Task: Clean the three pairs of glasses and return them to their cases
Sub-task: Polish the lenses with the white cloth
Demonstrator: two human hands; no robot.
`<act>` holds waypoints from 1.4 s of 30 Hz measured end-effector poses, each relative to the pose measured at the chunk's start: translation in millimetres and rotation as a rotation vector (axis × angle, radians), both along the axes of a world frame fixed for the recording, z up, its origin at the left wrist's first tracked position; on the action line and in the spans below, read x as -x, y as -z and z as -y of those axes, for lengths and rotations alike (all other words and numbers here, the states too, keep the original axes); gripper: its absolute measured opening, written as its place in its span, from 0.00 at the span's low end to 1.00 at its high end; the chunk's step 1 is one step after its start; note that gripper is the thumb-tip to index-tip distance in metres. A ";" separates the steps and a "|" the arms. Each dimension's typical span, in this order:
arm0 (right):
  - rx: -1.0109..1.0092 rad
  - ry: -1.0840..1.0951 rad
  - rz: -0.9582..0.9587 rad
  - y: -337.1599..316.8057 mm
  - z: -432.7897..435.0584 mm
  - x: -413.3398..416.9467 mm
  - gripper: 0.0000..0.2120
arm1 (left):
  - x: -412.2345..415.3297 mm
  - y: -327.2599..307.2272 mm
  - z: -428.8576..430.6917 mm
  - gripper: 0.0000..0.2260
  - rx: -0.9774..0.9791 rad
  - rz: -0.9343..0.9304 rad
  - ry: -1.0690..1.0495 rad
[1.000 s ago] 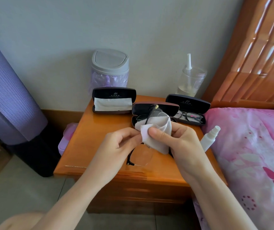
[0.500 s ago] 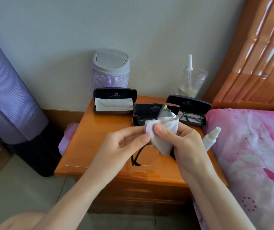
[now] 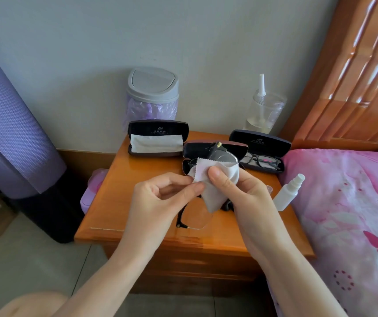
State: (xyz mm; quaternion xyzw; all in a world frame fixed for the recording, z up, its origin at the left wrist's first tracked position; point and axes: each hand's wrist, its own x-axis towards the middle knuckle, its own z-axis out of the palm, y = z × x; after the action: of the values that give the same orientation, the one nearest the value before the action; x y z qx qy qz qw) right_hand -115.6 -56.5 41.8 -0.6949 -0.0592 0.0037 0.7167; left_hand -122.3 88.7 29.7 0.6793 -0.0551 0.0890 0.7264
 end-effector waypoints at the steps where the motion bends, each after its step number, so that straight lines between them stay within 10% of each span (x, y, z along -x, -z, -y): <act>1: 0.023 0.000 -0.003 0.2 -0.2 0.1 0.17 | 0.3 0.0 0.2 0.09 0.009 -0.008 -0.009; 32: -0.143 0.169 -0.028 7.8 -2.2 1.6 0.19 | 3.0 -0.8 1.0 0.05 -0.244 0.152 0.018; 42: -0.167 0.214 0.000 9.9 -9.5 5.8 0.16 | 3.6 -2.0 5.6 0.09 0.063 -0.073 0.107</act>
State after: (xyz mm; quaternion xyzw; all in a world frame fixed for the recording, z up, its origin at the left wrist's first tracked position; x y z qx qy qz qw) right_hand -121.4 -47.0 32.0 -0.6352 0.0153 -0.0778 0.7682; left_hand -125.9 83.0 31.7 0.6551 -0.0620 0.0269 0.7526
